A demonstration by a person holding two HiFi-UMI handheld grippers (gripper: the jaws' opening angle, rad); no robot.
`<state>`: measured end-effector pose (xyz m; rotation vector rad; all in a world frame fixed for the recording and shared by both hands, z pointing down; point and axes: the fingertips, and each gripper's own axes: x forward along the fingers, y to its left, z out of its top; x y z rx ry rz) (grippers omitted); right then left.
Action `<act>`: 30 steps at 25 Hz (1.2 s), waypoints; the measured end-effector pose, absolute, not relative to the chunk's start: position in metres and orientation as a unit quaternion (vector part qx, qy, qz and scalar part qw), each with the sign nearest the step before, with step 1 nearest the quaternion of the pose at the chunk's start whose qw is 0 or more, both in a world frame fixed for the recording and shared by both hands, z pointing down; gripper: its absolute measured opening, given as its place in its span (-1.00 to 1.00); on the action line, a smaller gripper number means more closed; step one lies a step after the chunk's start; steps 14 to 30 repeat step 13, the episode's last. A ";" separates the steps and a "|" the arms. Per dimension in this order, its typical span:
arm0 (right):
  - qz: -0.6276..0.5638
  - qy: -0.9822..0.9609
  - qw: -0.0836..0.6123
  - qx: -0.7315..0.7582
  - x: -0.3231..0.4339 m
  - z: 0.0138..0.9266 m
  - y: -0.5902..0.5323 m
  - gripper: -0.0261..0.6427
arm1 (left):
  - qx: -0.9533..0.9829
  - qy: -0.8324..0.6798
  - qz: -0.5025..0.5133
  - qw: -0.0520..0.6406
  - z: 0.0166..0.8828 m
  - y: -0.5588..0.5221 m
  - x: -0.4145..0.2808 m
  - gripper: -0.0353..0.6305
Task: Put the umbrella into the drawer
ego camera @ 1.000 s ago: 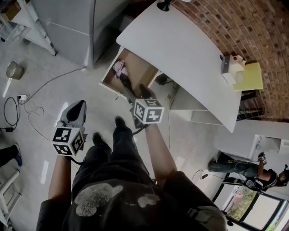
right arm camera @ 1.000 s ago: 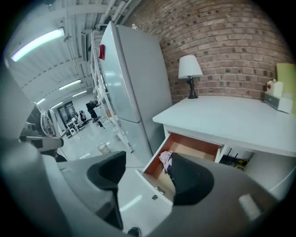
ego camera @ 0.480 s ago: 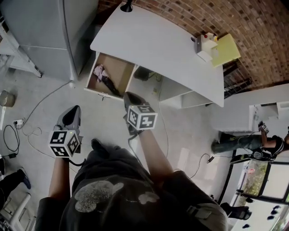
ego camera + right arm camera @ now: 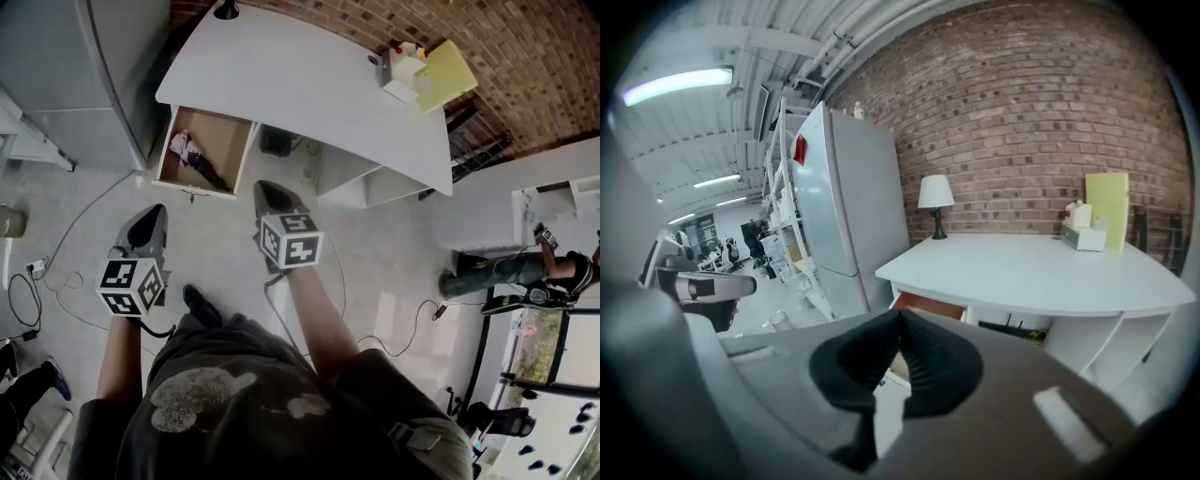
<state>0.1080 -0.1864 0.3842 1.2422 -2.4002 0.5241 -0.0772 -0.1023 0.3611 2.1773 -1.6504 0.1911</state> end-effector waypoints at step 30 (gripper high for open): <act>0.124 -0.847 0.100 0.506 0.191 0.300 -0.163 -0.90 | 0.799 -0.583 0.058 0.137 0.302 -0.094 -0.020 -0.86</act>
